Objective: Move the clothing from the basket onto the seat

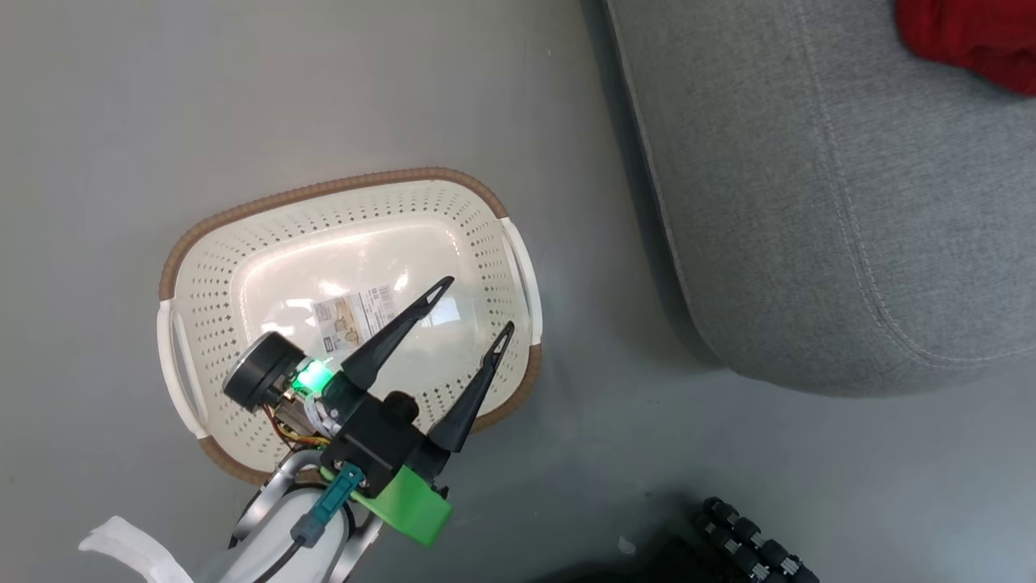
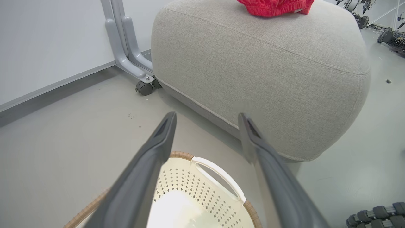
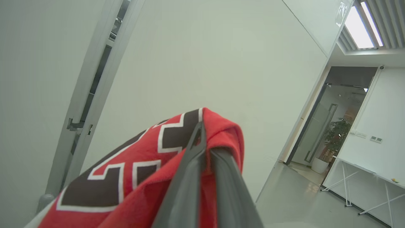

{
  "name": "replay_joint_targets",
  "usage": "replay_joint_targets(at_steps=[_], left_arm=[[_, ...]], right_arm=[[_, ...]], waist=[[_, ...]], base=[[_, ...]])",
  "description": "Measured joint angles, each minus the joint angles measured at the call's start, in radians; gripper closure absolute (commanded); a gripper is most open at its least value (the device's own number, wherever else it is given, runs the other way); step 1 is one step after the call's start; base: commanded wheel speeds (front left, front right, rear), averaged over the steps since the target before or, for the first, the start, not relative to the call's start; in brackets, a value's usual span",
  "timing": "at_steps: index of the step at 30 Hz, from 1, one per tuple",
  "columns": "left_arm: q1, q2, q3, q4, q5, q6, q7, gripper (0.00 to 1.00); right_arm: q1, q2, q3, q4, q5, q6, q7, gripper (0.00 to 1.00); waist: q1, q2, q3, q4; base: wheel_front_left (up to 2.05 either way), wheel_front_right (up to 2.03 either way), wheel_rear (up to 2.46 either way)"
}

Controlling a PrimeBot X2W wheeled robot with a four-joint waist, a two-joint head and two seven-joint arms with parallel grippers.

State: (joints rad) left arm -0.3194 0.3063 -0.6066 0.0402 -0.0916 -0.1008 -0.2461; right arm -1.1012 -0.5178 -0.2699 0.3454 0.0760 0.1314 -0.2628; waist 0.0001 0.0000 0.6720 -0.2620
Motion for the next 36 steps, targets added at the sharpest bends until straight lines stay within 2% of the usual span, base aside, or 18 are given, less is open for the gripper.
replay_joint_targets(at_steps=[3,13,19,20,21,22,29,36], left_arm=[[0.0,0.013,-0.001,-0.004,0.002,0.003,0.009,0.0],[0.0,0.025,-0.005,-0.02,0.001,0.013,0.031,0.0],[0.0,0.035,-0.005,-0.03,-0.005,0.017,0.04,0.0],[0.0,0.036,-0.006,-0.03,-0.005,0.017,0.043,0.0],[0.0,0.037,-0.007,-0.031,-0.006,0.018,0.043,0.0],[0.0,0.037,-0.008,-0.03,-0.008,0.017,0.043,0.0],[0.007,0.013,-0.011,0.008,-0.034,0.031,0.024,0.0],[0.043,-0.073,0.041,0.119,-0.116,0.084,-0.008,0.0]], right_arm=[[0.05,0.016,-0.03,0.062,-0.021,0.0,0.0,1.0],[0.293,0.157,-0.155,0.24,-0.036,0.0,0.0,1.0],[0.337,0.219,-0.189,0.274,-0.036,0.0,0.0,1.0],[0.34,0.228,-0.196,0.275,-0.038,0.0,0.0,0.86],[0.341,0.234,-0.2,0.275,-0.044,0.0,0.0,0.55],[0.341,0.241,-0.208,0.273,-0.049,0.0,0.0,0.0],[0.426,0.3,-0.239,0.222,-0.098,0.0,0.0,0.0],[0.57,0.318,-0.142,0.165,-0.084,0.0,0.0,0.0]], waist=[[0.0,0.0,0.031,0.013],[-0.0001,0.0,0.056,0.026],[-0.0001,0.0,0.044,0.013],[0.0,0.0,0.04,0.01],[-0.0001,0.0,0.036,0.008],[-0.0001,0.0,0.03,0.006],[-0.0002,0.0,-0.034,-0.002],[-0.0002,0.0,-0.134,-0.002]], base=[[0.0,0.0,0.0],[0.0,0.0,0.0],[0.0,0.0,0.0],[0.0,0.0,0.0],[0.0,0.0,0.0],[0.0,0.0,0.0],[0.0,0.0,0.0],[0.0,0.0,0.0]])
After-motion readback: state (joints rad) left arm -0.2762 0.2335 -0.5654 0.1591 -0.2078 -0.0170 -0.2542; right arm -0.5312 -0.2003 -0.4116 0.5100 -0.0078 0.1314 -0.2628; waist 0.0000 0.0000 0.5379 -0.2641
